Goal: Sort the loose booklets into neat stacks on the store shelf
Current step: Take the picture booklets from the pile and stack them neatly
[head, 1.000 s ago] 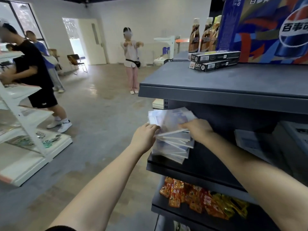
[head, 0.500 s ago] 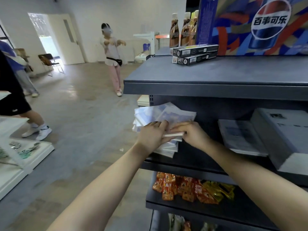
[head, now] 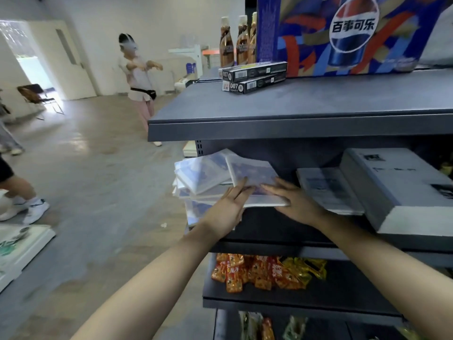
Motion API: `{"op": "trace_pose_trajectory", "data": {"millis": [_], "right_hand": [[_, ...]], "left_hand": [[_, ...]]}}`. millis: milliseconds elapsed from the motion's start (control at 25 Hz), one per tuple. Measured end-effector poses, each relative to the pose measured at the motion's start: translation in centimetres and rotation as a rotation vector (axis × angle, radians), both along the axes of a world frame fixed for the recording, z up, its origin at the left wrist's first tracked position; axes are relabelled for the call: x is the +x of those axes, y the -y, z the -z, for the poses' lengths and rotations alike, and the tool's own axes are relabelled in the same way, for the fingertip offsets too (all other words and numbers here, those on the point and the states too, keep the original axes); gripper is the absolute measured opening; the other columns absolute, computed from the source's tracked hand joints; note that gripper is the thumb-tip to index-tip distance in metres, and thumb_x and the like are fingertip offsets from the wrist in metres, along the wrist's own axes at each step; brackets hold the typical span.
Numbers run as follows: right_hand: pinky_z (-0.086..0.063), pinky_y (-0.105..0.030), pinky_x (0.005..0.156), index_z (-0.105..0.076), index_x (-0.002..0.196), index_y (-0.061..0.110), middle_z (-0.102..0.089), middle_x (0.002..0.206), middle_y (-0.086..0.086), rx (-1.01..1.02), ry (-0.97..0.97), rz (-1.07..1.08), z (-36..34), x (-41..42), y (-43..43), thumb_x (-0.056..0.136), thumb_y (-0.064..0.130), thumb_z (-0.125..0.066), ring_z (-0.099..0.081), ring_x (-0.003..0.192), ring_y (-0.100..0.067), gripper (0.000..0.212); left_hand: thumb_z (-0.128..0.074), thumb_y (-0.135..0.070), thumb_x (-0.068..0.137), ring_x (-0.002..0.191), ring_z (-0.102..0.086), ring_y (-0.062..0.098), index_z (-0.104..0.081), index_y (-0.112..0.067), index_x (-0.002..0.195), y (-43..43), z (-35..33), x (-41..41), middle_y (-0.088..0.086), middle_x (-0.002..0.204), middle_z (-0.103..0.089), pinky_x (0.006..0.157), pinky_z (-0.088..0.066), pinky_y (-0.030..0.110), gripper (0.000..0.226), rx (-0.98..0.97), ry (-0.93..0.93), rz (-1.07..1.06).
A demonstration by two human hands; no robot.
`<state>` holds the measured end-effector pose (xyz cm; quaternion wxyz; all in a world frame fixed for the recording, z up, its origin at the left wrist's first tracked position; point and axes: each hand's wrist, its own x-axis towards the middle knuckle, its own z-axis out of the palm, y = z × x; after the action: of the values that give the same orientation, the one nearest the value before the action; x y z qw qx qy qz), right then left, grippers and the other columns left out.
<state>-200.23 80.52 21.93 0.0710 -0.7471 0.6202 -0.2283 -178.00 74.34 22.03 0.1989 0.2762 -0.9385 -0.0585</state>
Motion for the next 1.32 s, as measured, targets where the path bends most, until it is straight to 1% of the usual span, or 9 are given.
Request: {"op": "trace_pose_trajectory", "data": {"millis": [120,240,400,520,600,680,800,1080,1320], "right_hand": [[-0.034,-0.028,0.108,-0.025,0.139,0.037,-0.026,0.151,0.003,-0.018,0.06,0.033,0.8,-3.4,-1.5,0.085,0.003,-0.062,-0.026,0.14,-0.016,0.074],[-0.041,-0.022,0.098,-0.045,0.133,0.031,-0.037,0.146,-0.003,-0.164,0.043,0.068,0.8,-7.8,-4.0,0.075,-0.005,-0.069,-0.041,0.129,-0.012,0.072],[-0.045,-0.043,0.101,-0.056,0.127,0.029,-0.052,0.135,-0.006,-0.118,-0.146,0.17,1.7,-13.8,-6.6,0.074,0.012,-0.068,-0.042,0.127,-0.013,0.058],[-0.036,-0.033,0.104,-0.047,0.133,0.034,-0.049,0.138,0.001,0.157,-0.29,0.127,2.5,-14.5,-7.8,0.077,0.034,-0.05,-0.043,0.128,-0.021,0.056],[-0.032,-0.025,0.101,-0.04,0.14,0.026,-0.04,0.145,-0.002,0.256,-0.298,0.151,3.4,-13.9,-6.9,0.086,0.027,-0.054,-0.041,0.129,-0.023,0.056],[-0.035,-0.033,0.104,-0.033,0.143,0.021,-0.035,0.146,-0.012,0.287,-0.315,0.258,4.2,-14.2,-5.1,0.091,0.021,-0.05,-0.039,0.129,-0.031,0.055],[-0.033,-0.044,0.108,-0.021,0.148,0.019,-0.026,0.147,-0.019,0.36,-0.39,0.353,4.8,-14.8,-3.6,0.096,0.018,-0.041,-0.029,0.134,-0.039,0.056],[-0.025,-0.049,0.112,-0.01,0.149,0.023,-0.007,0.152,-0.019,0.458,-0.349,0.403,4.5,-14.8,-2.7,0.091,0.015,-0.047,-0.009,0.138,-0.042,0.069],[-0.017,-0.045,0.115,-0.031,0.142,0.026,-0.022,0.152,-0.006,0.29,-0.231,0.302,1.8,-13.4,-2.2,0.082,0.019,-0.052,-0.015,0.139,-0.03,0.064]], "left_hand": [[-0.041,-0.001,0.089,0.138,-0.032,0.036,-0.041,-0.007,0.14,-0.3,0.2,-3.5,0.015,0.154,-0.023,0.113,-0.03,0.044,0.051,-0.034,-0.022,0.075],[-0.039,-0.009,0.094,0.141,-0.026,0.034,-0.033,-0.011,0.145,-1.3,0.7,-7.9,0.012,0.156,-0.016,0.117,-0.021,0.042,0.051,-0.062,0.025,0.119],[-0.047,-0.04,0.096,0.145,-0.014,0.021,-0.023,-0.017,0.148,-3.0,3.3,-15.0,0.004,0.159,-0.005,0.117,-0.021,0.035,0.063,0.125,0.066,0.128],[-0.023,-0.061,0.093,0.145,-0.009,0.032,-0.021,-0.016,0.149,-3.6,6.7,-19.0,0.01,0.158,-0.008,0.117,-0.019,0.042,0.072,0.167,0.316,0.123],[0.0,-0.069,0.083,0.144,-0.007,0.038,-0.023,-0.012,0.148,-2.4,8.4,-20.3,0.017,0.157,-0.008,0.117,-0.017,0.045,0.09,0.111,0.445,0.092],[0.007,-0.061,0.081,0.144,-0.004,0.04,-0.027,-0.015,0.146,-1.7,7.4,-21.3,0.018,0.157,-0.008,0.117,-0.014,0.048,0.087,0.102,0.504,0.061],[-0.022,-0.045,0.101,0.144,-0.003,0.037,-0.019,-0.02,0.149,-1.4,6.1,-22.5,0.016,0.158,0.0,0.118,-0.013,0.044,0.055,0.172,0.432,-0.02],[-0.028,-0.042,0.101,0.145,-0.005,0.028,-0.012,-0.028,0.15,-0.6,6.3,-23.5,0.005,0.159,0.006,0.118,-0.011,0.043,0.054,0.203,0.434,-0.081],[-0.035,-0.045,0.098,0.141,-0.02,0.027,-0.031,-0.026,0.145,0.4,2.9,-20.5,0.003,0.153,-0.023,0.115,-0.015,0.042,0.051,0.022,0.323,-0.095]]}}
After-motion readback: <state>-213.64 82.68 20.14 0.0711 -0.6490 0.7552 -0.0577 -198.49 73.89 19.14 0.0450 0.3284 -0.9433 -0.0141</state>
